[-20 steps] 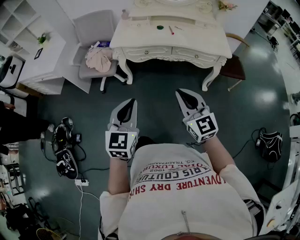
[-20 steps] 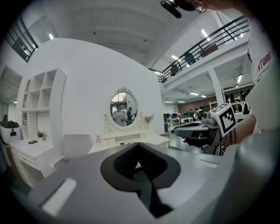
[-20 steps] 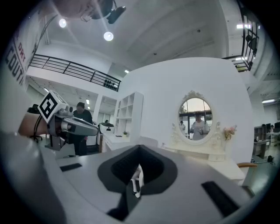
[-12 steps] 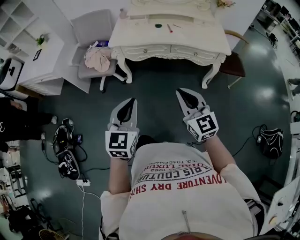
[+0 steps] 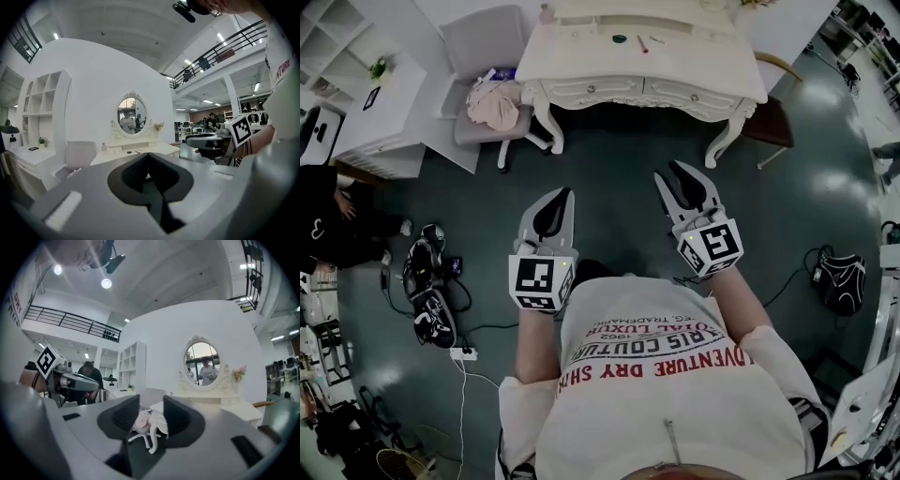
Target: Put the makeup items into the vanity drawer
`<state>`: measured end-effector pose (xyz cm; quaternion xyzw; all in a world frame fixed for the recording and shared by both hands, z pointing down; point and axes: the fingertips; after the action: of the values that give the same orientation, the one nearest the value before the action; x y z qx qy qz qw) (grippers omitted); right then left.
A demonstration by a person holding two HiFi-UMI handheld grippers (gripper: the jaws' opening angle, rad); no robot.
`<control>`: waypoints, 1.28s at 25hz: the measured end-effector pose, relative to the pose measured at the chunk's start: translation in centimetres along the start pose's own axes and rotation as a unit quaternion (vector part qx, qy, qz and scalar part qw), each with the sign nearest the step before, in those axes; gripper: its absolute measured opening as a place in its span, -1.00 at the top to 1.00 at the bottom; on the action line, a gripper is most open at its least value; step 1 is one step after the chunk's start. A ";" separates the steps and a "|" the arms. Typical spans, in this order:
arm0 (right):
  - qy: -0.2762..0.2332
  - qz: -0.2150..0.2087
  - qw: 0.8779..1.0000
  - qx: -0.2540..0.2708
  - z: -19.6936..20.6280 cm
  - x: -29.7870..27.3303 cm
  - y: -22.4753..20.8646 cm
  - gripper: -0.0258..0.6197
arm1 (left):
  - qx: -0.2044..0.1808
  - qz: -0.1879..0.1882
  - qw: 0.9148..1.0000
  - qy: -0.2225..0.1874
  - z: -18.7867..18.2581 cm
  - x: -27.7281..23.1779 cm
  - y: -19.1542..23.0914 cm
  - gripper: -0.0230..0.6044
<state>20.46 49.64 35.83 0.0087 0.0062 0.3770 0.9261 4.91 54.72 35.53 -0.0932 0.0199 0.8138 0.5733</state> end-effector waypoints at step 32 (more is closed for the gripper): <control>0.071 0.099 0.993 -0.001 0.6 -34.6 -14.6 0.33 | 0.008 0.098 0.995 0.002 -4.2 -29.6 29.0 0.89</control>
<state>5.93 14.98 36.32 -0.0182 0.0707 0.4670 0.8813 -12.07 16.74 34.42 -0.0878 0.0369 0.8655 0.4918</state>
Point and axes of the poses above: the fingertips, and each gripper's own axes: x backward along the fingers, y to its left, z out of its underside, and after that the axes turned 1 degree about -z, right-handed
